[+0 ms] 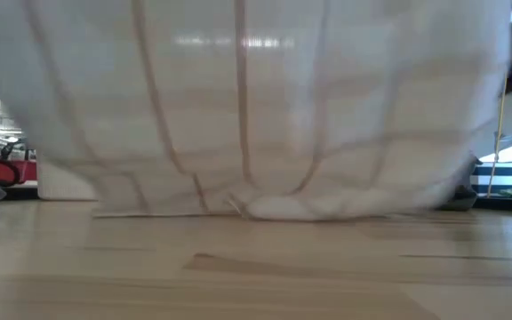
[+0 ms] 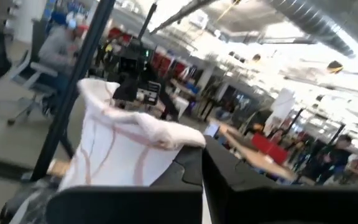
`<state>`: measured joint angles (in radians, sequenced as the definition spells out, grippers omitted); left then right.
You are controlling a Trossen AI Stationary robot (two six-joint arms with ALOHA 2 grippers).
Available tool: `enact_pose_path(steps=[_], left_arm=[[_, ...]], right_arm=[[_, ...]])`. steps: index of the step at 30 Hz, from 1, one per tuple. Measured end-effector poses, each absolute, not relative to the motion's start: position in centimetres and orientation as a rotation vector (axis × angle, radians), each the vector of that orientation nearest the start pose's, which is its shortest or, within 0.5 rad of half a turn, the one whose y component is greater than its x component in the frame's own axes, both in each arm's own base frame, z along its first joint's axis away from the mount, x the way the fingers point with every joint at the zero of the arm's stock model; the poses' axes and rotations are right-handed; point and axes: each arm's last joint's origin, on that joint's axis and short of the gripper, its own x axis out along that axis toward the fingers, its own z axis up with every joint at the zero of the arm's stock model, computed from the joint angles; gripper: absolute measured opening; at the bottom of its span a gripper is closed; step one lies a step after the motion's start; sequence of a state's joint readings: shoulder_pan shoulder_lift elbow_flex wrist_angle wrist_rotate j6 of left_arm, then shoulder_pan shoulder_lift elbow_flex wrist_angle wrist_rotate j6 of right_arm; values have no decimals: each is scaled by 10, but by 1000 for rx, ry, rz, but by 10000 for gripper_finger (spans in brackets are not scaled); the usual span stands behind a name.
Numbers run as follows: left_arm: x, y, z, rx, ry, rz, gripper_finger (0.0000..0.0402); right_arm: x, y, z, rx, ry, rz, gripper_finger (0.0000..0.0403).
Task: Fold towel
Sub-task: Fold the brown-white towel
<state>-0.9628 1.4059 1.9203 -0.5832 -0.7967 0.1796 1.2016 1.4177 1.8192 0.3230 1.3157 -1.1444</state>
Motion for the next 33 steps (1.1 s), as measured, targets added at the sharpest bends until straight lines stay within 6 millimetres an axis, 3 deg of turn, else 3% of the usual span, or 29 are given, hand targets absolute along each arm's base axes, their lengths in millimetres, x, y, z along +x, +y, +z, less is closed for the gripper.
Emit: enact_pose_path(steps=[3, 6, 11, 15, 20, 26, 33], left_arm=[[151, -183, 556, 305, -81, -54, 1], [148, -169, 570, 363, -93, 86, 1], [142, -144, 575, 414, -6, 321, 1], [135, -124, 567, 431, 76, 406, 1], [130, -100, 539, 394, 191, 468, 1], [128, -80, 507, 362, 319, 598, 1], [143, -69, 489, 439, 383, 736, 1]], right_arm=[[110, 203, 590, -427, -163, -222, 1], [115, 182, 607, -384, -152, -294, 1], [126, 141, 615, -367, -97, -462, 1], [131, 106, 611, -338, -16, -620, 2], [137, 77, 579, -349, 106, -798, 12], [125, 44, 521, -365, 178, -805, 3], [128, 19, 462, -391, 325, -872, 2]])
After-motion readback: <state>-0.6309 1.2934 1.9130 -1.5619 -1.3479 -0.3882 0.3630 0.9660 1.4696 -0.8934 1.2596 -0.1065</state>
